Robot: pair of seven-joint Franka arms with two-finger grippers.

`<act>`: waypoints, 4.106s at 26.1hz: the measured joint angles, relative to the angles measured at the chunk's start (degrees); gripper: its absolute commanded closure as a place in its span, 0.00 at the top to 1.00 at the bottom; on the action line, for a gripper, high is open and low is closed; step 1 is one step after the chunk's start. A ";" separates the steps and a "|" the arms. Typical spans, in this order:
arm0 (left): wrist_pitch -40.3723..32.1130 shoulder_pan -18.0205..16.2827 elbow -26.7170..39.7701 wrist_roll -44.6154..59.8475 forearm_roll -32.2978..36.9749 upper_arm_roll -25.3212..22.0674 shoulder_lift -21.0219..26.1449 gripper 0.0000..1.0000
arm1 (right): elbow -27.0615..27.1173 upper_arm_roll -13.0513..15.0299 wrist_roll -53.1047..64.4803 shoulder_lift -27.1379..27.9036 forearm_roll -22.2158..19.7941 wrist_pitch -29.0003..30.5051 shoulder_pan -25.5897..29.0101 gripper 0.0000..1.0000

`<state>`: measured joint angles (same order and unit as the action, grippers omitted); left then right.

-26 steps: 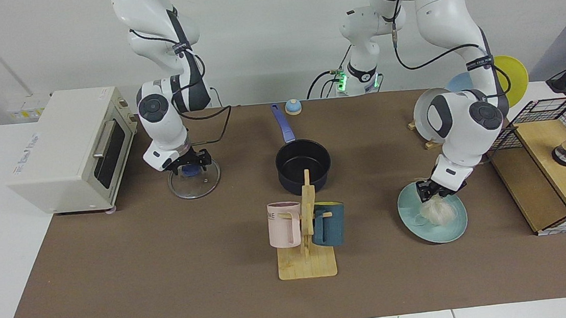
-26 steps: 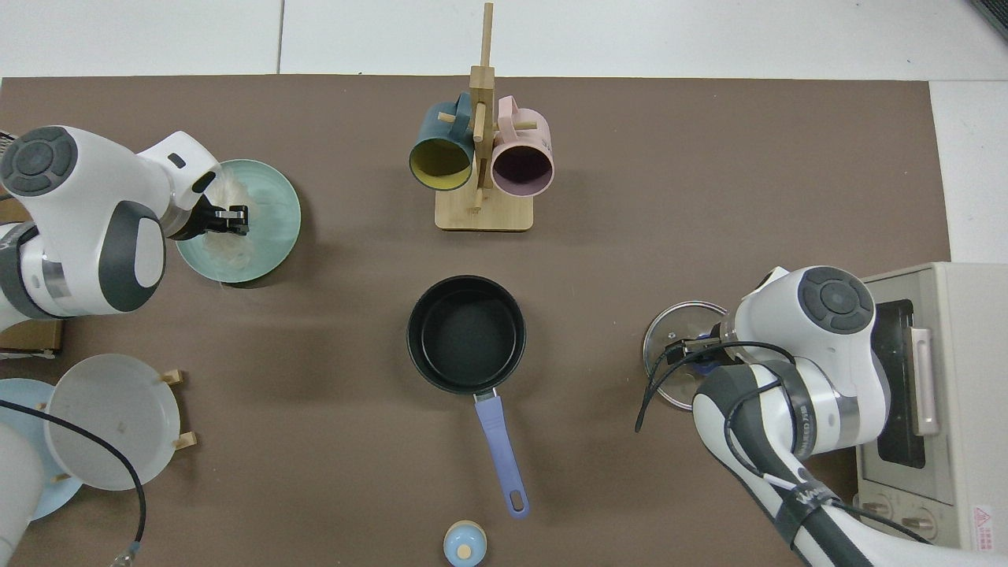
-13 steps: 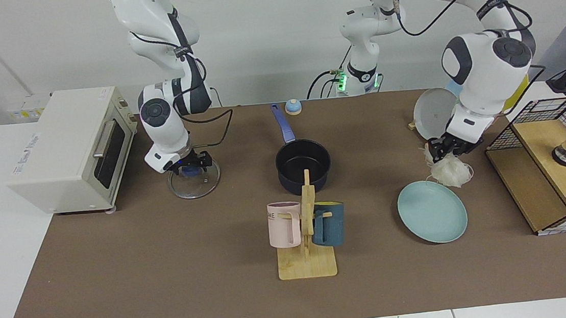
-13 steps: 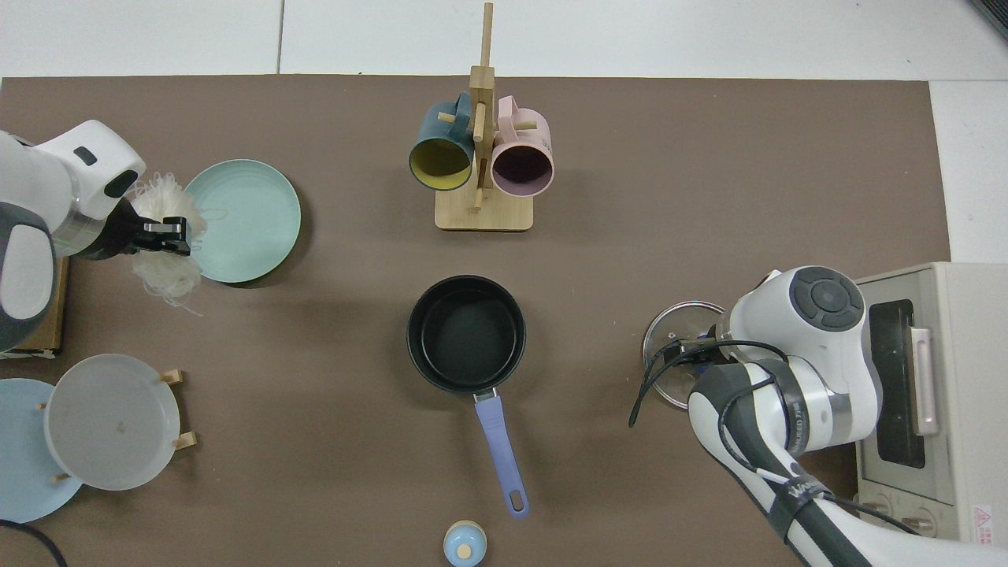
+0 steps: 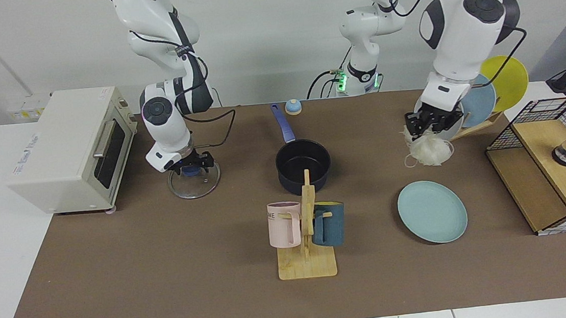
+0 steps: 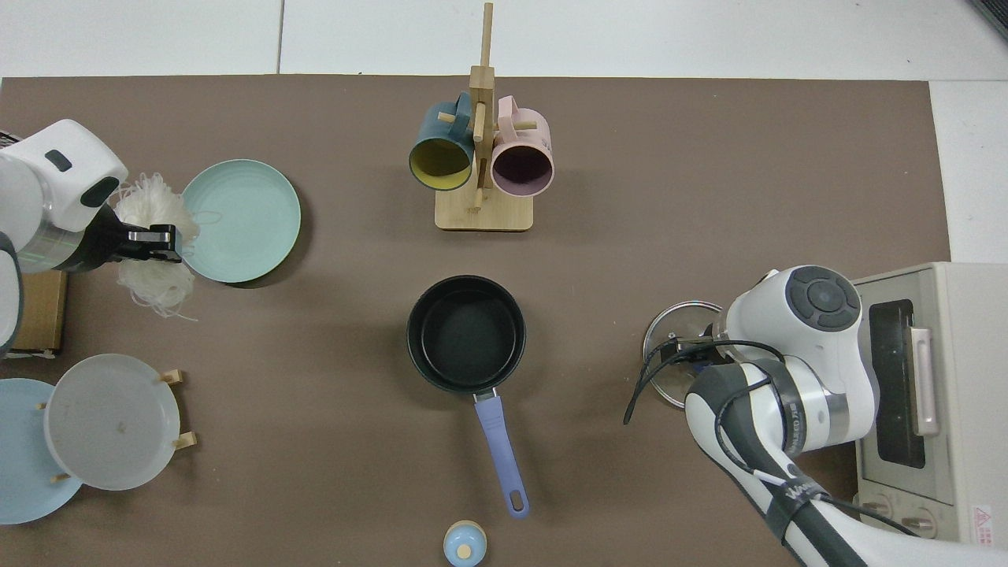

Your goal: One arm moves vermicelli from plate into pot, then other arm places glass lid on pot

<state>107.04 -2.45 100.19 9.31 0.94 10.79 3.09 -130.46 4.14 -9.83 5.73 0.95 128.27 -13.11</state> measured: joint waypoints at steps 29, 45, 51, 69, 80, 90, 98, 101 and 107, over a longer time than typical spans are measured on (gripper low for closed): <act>18.01 3.20 13.32 28.82 1.82 24.43 4.68 0.01 | 6.74 -0.08 0.64 -1.07 -0.09 -6.32 -0.55 0.00; 20.98 5.06 13.17 35.75 7.96 24.73 11.78 1.00 | 13.32 0.50 7.00 -8.19 -0.16 -13.66 -0.04 0.00; 20.94 5.00 12.55 35.75 8.05 24.42 11.46 1.00 | 15.62 0.74 7.63 -8.26 -0.16 -15.76 -0.02 0.00; 2.74 4.51 4.25 21.69 0.01 4.75 -3.77 1.00 | 17.13 -9.08 -4.94 -7.94 -0.12 -15.76 -0.12 0.00; -6.47 3.82 -0.85 -4.53 -3.47 -5.75 -4.62 0.99 | 23.91 -21.98 -24.78 -1.71 -0.65 -16.12 -0.60 0.00; -12.23 3.38 -7.53 -7.91 -3.47 -7.89 -0.28 0.99 | 34.53 -32.13 -41.70 10.60 -10.22 -18.12 -0.99 0.00; -13.87 2.96 -11.59 -9.01 -2.27 -7.48 2.76 0.99 | 43.05 -34.77 -46.60 19.41 -14.28 -20.26 -2.09 0.00; -14.38 2.96 -11.58 -9.03 -1.94 -7.26 2.73 0.99 | 43.78 -34.76 -46.63 21.17 -15.16 -20.26 -2.18 0.00; -13.93 2.60 -9.80 -9.04 -1.80 -7.66 1.74 1.00 | 44.66 -34.59 -46.63 23.46 -16.51 -20.23 -1.98 0.00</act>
<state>93.11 0.15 90.39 0.27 -0.87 3.13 4.83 -85.81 -30.45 -56.46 29.18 -15.56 108.04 -15.09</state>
